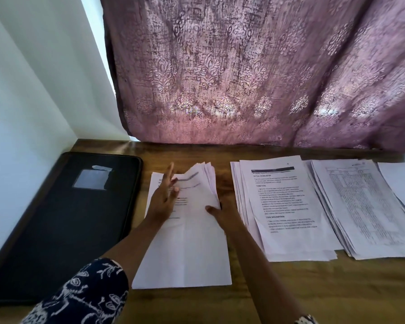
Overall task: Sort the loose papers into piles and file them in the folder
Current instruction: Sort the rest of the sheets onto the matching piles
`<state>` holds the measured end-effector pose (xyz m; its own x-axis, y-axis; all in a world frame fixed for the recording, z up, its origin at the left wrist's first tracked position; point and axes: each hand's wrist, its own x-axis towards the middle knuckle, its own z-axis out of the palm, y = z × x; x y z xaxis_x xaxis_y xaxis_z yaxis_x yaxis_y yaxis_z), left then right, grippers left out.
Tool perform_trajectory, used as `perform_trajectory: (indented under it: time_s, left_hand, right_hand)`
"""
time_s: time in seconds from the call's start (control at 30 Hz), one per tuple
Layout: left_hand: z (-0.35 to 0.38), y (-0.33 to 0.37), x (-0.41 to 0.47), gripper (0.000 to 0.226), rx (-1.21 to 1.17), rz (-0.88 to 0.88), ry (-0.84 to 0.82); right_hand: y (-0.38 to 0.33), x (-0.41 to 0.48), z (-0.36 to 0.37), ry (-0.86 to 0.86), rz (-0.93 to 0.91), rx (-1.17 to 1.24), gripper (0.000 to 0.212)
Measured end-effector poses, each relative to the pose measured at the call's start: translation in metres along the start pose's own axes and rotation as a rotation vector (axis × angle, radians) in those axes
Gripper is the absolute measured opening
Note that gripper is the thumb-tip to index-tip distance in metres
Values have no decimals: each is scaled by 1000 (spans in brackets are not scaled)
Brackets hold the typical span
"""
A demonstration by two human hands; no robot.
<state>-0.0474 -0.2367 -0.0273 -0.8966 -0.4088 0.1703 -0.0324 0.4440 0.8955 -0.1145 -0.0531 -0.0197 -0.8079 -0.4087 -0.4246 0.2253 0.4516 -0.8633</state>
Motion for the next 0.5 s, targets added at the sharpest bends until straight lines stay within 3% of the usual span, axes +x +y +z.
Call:
perform_trajectory:
  time_s: [0.17, 0.23, 0.3, 0.37, 0.43, 0.5]
  left_hand:
    - [-18, 8, 4, 88, -13, -91, 183]
    - [-37, 13, 8, 91, -131, -287, 237]
    - [-59, 27, 6, 83, -536, -474, 76]
    - [-67, 46, -2, 82, -655, -548, -131]
    - [-61, 68, -7, 58, -635, -508, -128]
    - [-52, 95, -13, 32, -655, -381, 22]
  right_hand:
    - [-14, -1, -15, 61, 46, 160, 34]
    - [-16, -5, -25, 50, 41, 297, 32]
    - [-29, -17, -28, 9, 15, 487, 23]
    - [-42, -24, -30, 37, -38, 512, 14]
    - [-61, -29, -31, 100, -108, 455, 18]
    - [-79, -38, -29, 163, -235, 378, 29]
